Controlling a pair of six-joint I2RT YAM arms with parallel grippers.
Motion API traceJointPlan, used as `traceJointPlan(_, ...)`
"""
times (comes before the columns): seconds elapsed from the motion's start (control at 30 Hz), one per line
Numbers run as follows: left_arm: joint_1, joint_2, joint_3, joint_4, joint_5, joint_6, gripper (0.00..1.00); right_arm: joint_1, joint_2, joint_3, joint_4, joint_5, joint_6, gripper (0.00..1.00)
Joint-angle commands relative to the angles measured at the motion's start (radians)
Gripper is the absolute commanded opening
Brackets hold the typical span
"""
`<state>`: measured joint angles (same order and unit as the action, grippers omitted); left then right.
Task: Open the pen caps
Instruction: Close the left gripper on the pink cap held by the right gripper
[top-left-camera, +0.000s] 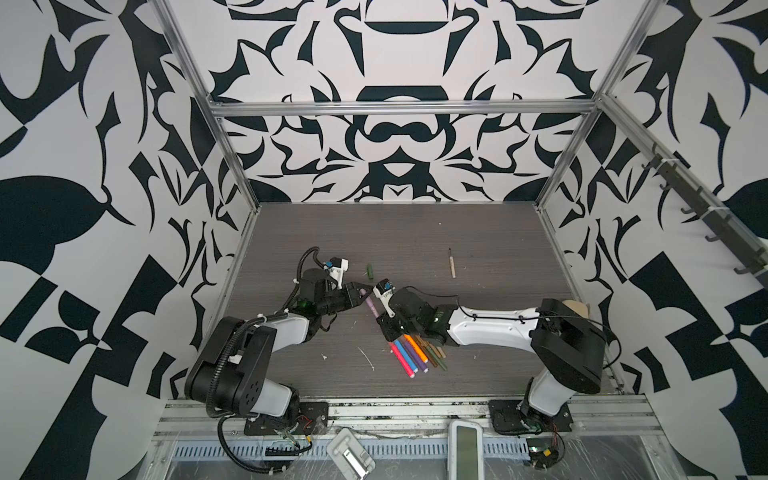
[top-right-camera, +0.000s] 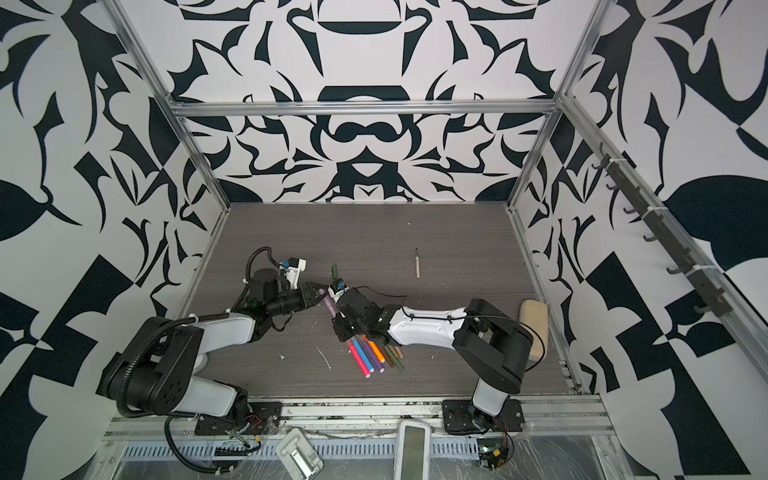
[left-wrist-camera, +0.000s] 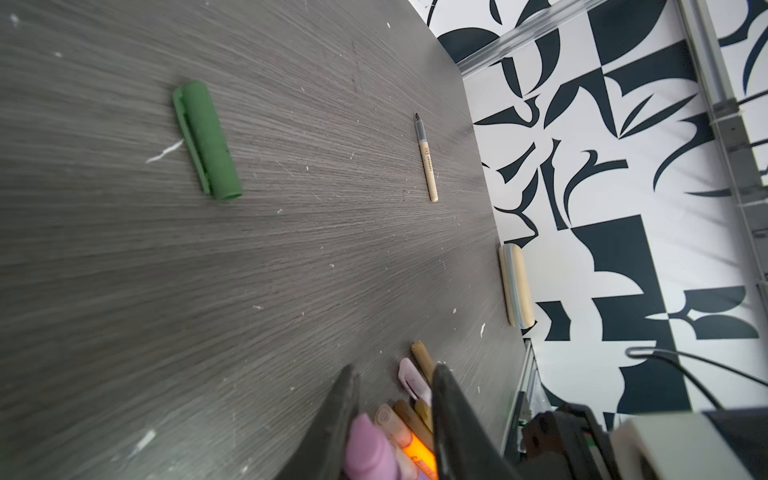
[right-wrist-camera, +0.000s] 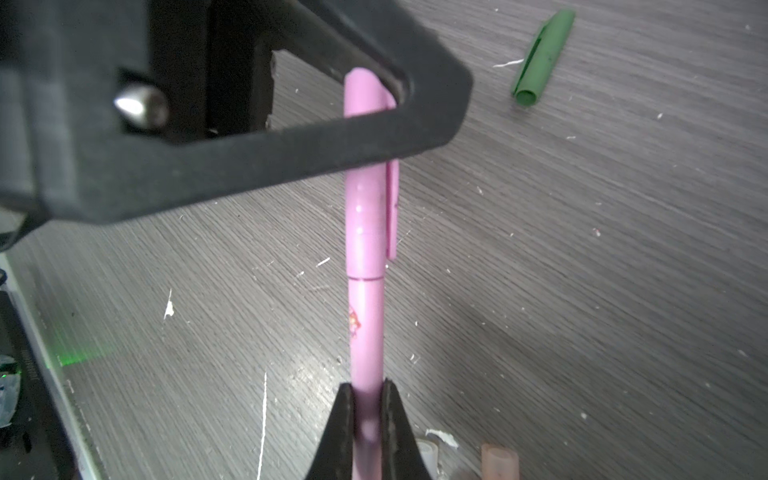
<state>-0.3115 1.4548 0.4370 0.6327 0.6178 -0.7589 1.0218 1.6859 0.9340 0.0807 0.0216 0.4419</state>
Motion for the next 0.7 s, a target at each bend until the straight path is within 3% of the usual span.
traceJointPlan(0.0, -0.002, 0.008, -0.002, 0.006, 0.051, -0.005, 0.43, -0.008, -0.012, 0.062, 0.026, 0.072, 0.006, 0.0)
traceJointPlan(0.2, -0.002, 0.006, -0.002, 0.006, 0.048, -0.006, 0.46, -0.008, -0.007, 0.081, 0.01, 0.069, 0.006, 0.0)
traceJointPlan(0.4, -0.001, 0.006, -0.003, 0.004, 0.045, -0.006, 0.43, -0.006, 0.007, 0.086, 0.009, 0.045, 0.007, 0.0)
traceJointPlan(0.53, 0.006, 0.006, -0.005, 0.002, 0.039, -0.011, 0.53, 0.002, 0.004, 0.064, 0.01, 0.044, 0.02, 0.0)
traceJointPlan(0.67, 0.011, 0.004, -0.008, 0.003, 0.035, -0.014, 0.5, 0.006, -0.013, 0.035, 0.011, 0.043, 0.039, 0.0)
